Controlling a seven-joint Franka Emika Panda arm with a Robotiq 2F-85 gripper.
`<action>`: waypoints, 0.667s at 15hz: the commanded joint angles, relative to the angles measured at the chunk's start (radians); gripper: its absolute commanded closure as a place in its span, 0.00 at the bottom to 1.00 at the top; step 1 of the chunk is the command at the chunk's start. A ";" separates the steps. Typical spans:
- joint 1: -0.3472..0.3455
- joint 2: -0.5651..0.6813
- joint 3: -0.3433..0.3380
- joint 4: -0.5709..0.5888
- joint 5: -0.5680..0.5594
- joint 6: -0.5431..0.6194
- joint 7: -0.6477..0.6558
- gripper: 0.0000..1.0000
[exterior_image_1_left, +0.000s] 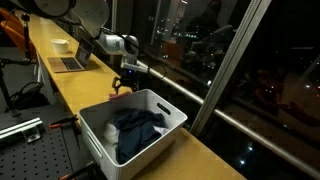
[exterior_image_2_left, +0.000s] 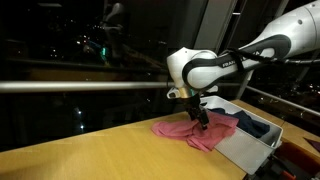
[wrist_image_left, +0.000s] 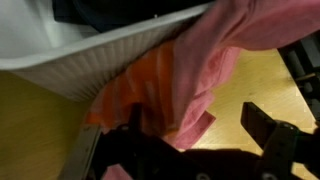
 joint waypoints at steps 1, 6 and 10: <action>-0.007 0.038 -0.031 0.026 -0.038 -0.028 0.002 0.00; -0.033 0.049 -0.043 0.022 -0.031 -0.018 -0.002 0.35; -0.029 0.041 -0.034 0.037 -0.022 -0.026 0.002 0.66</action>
